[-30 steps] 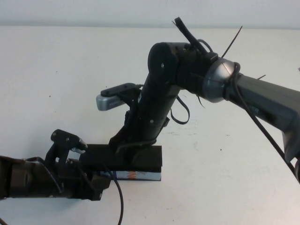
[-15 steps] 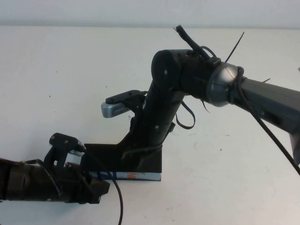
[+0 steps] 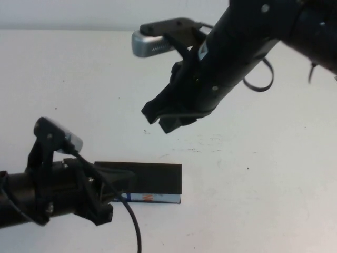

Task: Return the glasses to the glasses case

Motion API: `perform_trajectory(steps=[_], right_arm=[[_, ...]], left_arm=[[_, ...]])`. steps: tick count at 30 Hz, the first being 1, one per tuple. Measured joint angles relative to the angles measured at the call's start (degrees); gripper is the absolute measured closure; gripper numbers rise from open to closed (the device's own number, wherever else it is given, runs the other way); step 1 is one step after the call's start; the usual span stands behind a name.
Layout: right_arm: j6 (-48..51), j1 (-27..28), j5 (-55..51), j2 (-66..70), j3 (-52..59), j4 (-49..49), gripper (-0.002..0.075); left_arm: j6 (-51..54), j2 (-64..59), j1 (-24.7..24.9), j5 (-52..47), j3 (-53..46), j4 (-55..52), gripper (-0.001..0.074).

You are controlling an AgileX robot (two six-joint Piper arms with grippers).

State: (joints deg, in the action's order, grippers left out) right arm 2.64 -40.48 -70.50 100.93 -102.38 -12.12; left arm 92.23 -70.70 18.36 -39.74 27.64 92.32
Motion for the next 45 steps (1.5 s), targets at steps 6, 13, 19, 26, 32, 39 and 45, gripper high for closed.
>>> perform_trajectory(steps=[6, 13, 19, 26, 32, 39, 45], right_arm=[[-1.41, 0.0, -0.28, -13.44, 6.63, 2.63, 0.0739], [-2.64, 0.0, -0.89, -33.02, 24.81, 4.7, 0.0739], [-4.13, 0.0, 2.49, -51.66, 41.85, 5.72, 0.0739], [-4.32, 0.0, 14.92, -65.48, 57.99, 1.6, 0.0739], [-4.32, 0.0, 37.05, -72.83, 72.17, -0.01, 0.0739], [-4.32, 0.0, 59.6, -74.02, 83.04, -5.76, 0.0739], [-4.32, 0.0, 62.82, -74.02, 83.9, -6.83, 0.0739]], left_arm=[[-0.62, 16.84, 0.42, 4.67, -0.12, -0.62, 0.0735], [-0.82, 35.07, 0.42, 17.75, -0.67, -0.62, 0.0735], [-0.82, 45.6, 0.42, 25.05, -5.15, -0.24, 0.0735], [-0.64, 54.61, 0.42, 31.51, -15.25, 0.7, 0.0735], [-0.64, 56.52, 0.42, 41.11, -22.96, 1.51, 0.0735], [-0.64, 56.59, 0.42, 45.38, -27.12, 2.24, 0.0735], [-0.64, 56.59, 0.42, 45.61, -28.39, 2.44, 0.0735]])
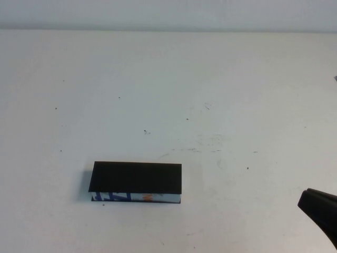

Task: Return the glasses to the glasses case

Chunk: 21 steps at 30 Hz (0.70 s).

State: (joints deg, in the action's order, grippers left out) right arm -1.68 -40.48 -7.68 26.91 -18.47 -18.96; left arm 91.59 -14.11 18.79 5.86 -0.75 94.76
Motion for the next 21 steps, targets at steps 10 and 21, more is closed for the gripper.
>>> perform_trajectory(steps=[10, 21], right_arm=[[0.0, 0.0, -2.95, 0.0, 0.0, -0.23, 0.0739], [0.0, 0.0, -6.18, -0.31, 0.3, 6.96, 0.0739]], left_arm=[[0.0, 0.09, 0.0, 0.13, 0.0, 0.13, 0.0735], [0.0, 0.09, 0.0, 0.13, 0.0, 0.13, 0.0735]])
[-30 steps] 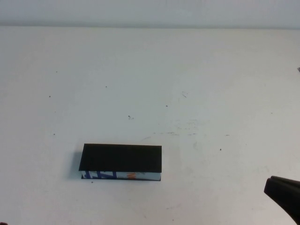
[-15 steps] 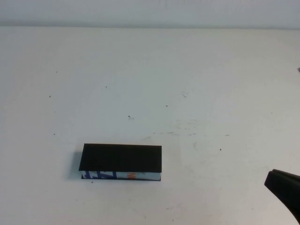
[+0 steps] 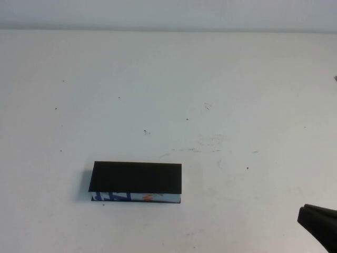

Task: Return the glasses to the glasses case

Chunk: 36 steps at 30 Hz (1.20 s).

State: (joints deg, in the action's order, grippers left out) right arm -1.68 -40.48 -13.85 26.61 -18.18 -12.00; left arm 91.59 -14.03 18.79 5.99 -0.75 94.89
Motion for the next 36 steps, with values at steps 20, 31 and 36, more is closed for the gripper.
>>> perform_trajectory(steps=[20, 31, 36], right_arm=[[0.0, 39.86, -0.9, -27.07, 19.66, 6.12, 0.0739], [0.84, 39.86, -7.37, -27.07, 19.6, 5.66, 0.0739], [0.94, 39.86, -7.37, -27.07, 19.6, 5.62, 0.0739]], left_arm=[[0.0, 0.0, 0.35, 0.12, -0.13, 0.0, 0.0735], [0.0, 0.0, 0.35, 0.21, -0.13, 0.0, 0.0735], [0.0, 0.0, 0.35, 0.21, -0.13, 0.0, 0.0735]])
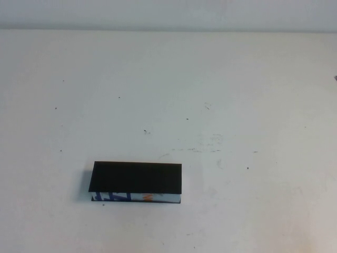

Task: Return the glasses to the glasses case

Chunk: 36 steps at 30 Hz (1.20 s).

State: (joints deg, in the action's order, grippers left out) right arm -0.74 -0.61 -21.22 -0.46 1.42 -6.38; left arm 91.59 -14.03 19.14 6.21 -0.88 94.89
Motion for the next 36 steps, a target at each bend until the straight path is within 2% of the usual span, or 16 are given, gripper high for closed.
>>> perform_trajectory(steps=[13, 16, 19, 22, 27, 30, 36], right_arm=[[0.12, 0.0, -0.03, 0.0, 0.0, 0.0, 0.0739], [0.12, 0.0, -0.03, 0.0, 0.0, 0.0, 0.0739], [0.12, 0.0, -0.03, 0.0, 0.0, 0.0, 0.0739], [0.12, 0.0, -0.12, 0.0, 0.0, 0.0, 0.0739], [0.12, 0.0, -0.12, 0.0, 0.0, -0.09, 0.0739], [0.12, 0.0, -0.12, 0.0, 0.0, -0.09, 0.0739], [0.12, 0.0, -0.12, 0.0, 0.0, -0.13, 0.0739]], left_arm=[[0.0, 0.0, 0.09, 0.02, 0.0, 0.0, 0.0735], [-1.76, 0.0, 0.09, 0.23, 0.0, -4.51, 0.0735], [-16.98, 0.18, -0.05, 2.09, 0.0, -19.57, 0.0735], [-36.43, 1.82, -1.4, 3.22, 0.0, -40.87, 0.0735], [-62.44, 6.83, -6.69, 0.68, 0.0, -71.05, 0.0735], [-73.33, 10.24, -10.99, -4.14, -0.12, -80.6, 0.0735], [-79.73, 14.46, -13.82, -10.95, -0.62, -86.71, 0.0735]])
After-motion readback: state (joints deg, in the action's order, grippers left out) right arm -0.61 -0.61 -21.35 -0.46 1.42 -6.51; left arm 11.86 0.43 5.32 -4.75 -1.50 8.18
